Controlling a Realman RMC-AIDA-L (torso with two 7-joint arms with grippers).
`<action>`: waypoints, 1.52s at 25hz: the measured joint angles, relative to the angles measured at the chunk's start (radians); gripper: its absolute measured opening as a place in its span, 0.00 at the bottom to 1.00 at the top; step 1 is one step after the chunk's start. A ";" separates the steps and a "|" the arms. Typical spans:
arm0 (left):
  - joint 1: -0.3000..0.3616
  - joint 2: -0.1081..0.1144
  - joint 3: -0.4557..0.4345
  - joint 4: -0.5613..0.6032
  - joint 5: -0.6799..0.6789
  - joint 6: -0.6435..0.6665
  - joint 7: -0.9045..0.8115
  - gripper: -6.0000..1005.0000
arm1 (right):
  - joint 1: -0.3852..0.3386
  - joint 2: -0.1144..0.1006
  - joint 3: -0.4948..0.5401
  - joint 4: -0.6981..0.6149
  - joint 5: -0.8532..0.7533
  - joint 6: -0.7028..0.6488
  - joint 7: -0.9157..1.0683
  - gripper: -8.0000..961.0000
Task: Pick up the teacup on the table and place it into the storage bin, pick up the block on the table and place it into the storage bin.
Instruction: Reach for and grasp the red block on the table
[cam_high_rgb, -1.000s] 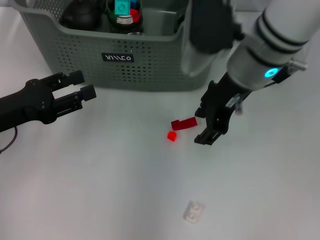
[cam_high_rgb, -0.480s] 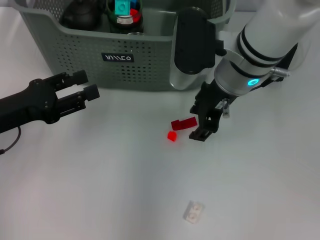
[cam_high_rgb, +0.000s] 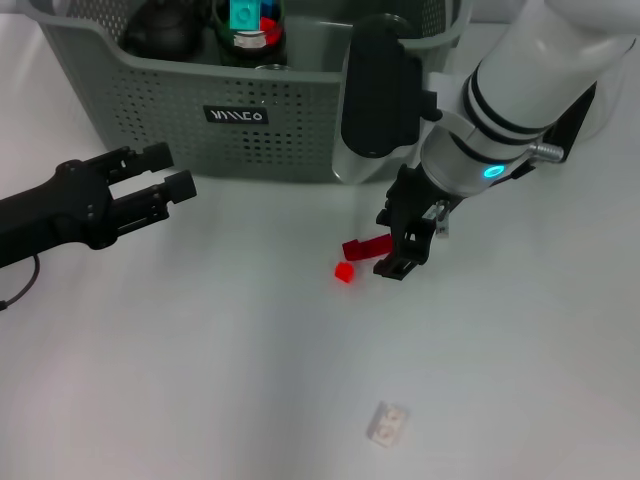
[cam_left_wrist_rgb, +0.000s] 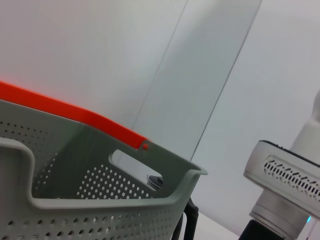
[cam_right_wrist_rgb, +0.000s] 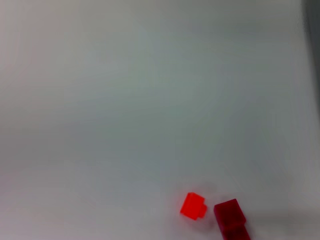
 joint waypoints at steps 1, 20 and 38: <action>0.000 0.000 0.000 0.000 0.000 0.000 0.000 0.64 | 0.002 0.000 -0.002 0.007 0.004 0.004 0.000 0.70; 0.002 -0.001 0.000 0.000 0.000 -0.003 0.000 0.64 | 0.017 0.000 -0.017 0.066 0.022 0.015 -0.009 0.70; 0.004 -0.003 0.000 -0.001 0.001 -0.004 0.003 0.64 | 0.012 -0.001 -0.025 0.065 0.047 0.048 0.014 0.70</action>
